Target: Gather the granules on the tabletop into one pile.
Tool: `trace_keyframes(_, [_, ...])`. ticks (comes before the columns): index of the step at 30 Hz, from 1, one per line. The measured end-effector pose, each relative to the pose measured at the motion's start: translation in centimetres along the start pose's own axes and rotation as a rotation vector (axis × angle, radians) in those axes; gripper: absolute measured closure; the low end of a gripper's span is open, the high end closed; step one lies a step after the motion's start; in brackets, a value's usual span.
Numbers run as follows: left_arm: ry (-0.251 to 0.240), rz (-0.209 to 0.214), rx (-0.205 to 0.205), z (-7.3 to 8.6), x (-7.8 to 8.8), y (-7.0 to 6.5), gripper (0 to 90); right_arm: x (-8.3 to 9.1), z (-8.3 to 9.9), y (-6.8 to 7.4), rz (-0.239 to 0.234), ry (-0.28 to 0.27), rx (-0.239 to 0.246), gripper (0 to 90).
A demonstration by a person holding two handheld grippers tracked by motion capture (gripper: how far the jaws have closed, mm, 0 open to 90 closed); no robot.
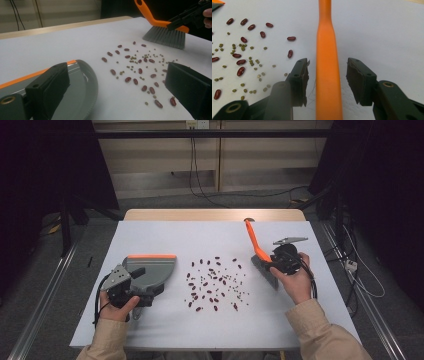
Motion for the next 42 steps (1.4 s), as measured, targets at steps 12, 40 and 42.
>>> trace_keyframes(12, [0.004, -0.006, -0.002, 0.1, 0.2, 0.2, 5.6, 0.0, 0.1, -0.1, 0.004, 0.004, 0.004, 66.4])
trace_keyframes(40, [-0.004, -0.007, 0.001, 0.0, 0.2, 0.2, 5.6, -0.6, -0.5, 0.8, -0.023, -0.009, -0.007, 71.7])
trace_keyframes(42, [-0.002, -0.007, 0.002, 0.0, 0.2, 0.2, 5.6, -0.7, -0.9, 0.9, -0.025, -0.008, -0.009, 71.7])
Point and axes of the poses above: each handheld gripper's, and its own axes: x roughly backward along the jaws, z roughly out of its underside, y roughly to its left, the point moved 8 cm from there along -x, roughly forward along the jaws, and after that the axes turned 11 degrees about -x, right-handed, at the moved point
